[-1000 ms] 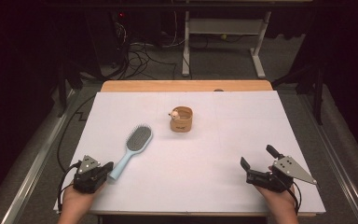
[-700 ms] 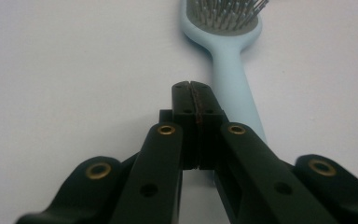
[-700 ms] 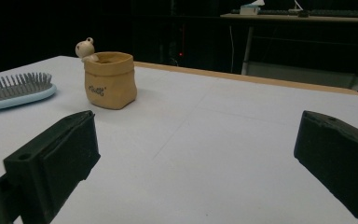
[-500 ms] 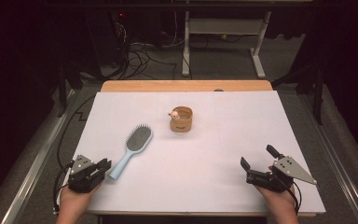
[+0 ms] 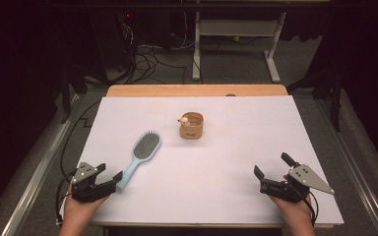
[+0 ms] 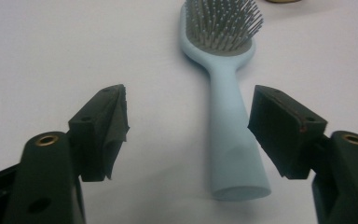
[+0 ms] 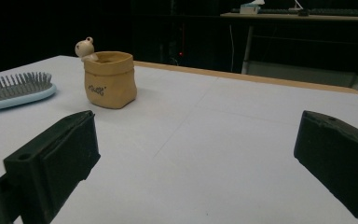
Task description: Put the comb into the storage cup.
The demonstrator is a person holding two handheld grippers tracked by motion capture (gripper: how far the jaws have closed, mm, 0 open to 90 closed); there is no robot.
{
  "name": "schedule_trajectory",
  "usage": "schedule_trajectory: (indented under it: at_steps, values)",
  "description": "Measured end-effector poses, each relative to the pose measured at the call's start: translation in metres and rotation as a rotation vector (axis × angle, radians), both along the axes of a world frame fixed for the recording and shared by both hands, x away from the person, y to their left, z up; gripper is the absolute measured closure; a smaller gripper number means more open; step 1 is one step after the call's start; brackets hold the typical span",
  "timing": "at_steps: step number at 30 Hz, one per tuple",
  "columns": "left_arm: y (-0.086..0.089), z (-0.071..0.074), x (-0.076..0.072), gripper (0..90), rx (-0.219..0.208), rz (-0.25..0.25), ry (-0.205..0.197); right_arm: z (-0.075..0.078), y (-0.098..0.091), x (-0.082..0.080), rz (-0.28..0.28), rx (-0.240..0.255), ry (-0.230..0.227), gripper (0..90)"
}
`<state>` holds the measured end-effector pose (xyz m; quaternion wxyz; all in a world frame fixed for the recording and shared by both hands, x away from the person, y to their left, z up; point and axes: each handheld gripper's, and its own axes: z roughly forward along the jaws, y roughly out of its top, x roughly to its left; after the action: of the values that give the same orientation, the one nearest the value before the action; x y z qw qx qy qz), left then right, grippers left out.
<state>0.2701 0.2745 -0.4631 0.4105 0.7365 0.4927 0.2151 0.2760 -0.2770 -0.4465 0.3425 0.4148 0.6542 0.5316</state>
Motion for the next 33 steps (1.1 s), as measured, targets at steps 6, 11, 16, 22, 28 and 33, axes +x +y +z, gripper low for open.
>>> schedule_trajectory:
  at_steps: [6,11,16,22,28,33]
  values:
    - [-0.002,0.0022,-0.0007,16.0,-0.022,-0.031,-0.021,0.0,0.0,0.0001,-0.002,0.001,0.0,0.5]
    - [-0.003,0.0035,-0.0009,11.0,-0.027,-0.056,-0.04,0.0,-0.0003,0.0001,-0.003,0.002,0.001,0.5]
    - [-0.0051,0.0005,0.0013,0.9,-0.017,-0.102,-0.04,0.0001,-0.0004,0.0001,-0.004,0.002,0.0,0.5]
    - [-0.0054,-0.0013,0.0039,0.6,-0.018,-0.125,-0.033,0.0002,-0.0007,0.0002,-0.004,0.001,-0.002,0.5]
    - [-0.0047,0.0017,0.004,0.7,-0.021,-0.102,-0.044,0.0003,-0.0006,0.0001,-0.005,0.0,-0.003,0.5]
    - [-0.0074,0.0036,0.0055,1.8,-0.023,-0.105,-0.042,0.0007,-0.0007,-0.0001,-0.006,0.001,-0.003,0.5]
